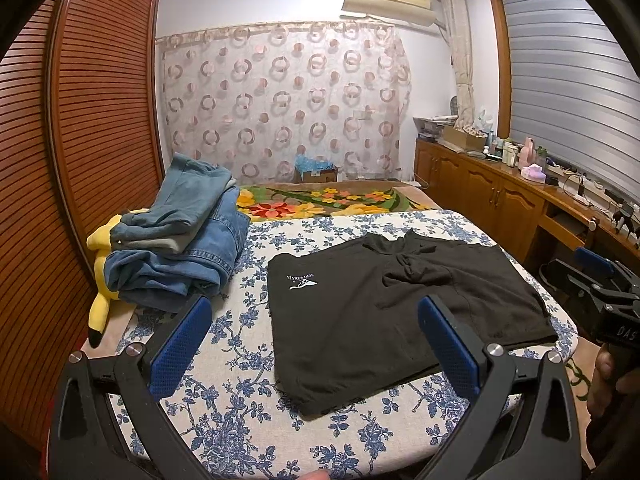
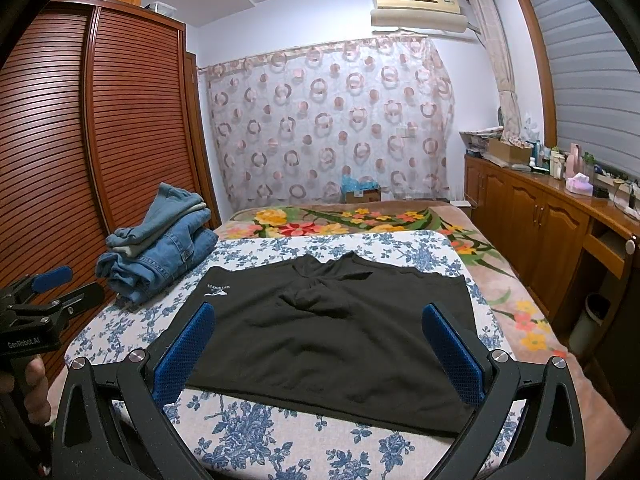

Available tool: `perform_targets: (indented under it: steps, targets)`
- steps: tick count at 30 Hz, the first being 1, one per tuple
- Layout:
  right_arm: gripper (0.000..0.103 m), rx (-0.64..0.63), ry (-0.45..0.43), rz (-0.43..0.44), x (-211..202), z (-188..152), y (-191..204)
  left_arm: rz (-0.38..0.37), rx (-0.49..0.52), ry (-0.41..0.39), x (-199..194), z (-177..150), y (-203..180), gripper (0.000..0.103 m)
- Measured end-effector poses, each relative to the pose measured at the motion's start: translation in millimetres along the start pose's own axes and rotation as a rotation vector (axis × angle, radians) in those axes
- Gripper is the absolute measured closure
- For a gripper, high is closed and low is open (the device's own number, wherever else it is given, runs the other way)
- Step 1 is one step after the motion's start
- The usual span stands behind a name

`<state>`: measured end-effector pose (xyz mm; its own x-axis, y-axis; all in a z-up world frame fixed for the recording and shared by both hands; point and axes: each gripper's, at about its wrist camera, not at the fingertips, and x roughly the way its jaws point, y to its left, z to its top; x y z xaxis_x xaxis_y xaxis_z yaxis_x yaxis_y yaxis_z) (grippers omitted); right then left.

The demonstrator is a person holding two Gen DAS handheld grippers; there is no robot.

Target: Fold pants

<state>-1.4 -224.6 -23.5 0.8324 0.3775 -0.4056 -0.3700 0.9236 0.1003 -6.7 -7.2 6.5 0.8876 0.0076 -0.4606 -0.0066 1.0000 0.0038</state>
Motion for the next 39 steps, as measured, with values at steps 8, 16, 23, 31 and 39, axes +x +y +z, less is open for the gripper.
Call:
perform_targets:
  steps: [8,16,23,31,39]
  targets:
    - [0.0,0.0,0.0,-0.001,0.0,0.0,0.1,-0.003,0.0,-0.001,-2.6,1.3,-2.0,0.0]
    - [0.0,0.003,0.0,-0.002,-0.4,-0.5,-0.7,-0.005,-0.001,-0.002,-2.5,1.2,-1.1,0.0]
    - [0.0,0.003,0.001,-0.001,-0.2,-0.4,-0.7,-0.004,-0.002,-0.002,-3.2,1.4,-1.9,0.0]
    - [0.0,0.002,-0.001,-0.001,-0.2,-0.4,-0.4,-0.005,0.0,-0.003,-3.2,1.0,-2.0,0.0]
    - [0.0,0.002,-0.002,0.0,0.0,-0.6,-0.2,-0.006,-0.002,-0.002,-3.6,1.0,-2.6,0.0]
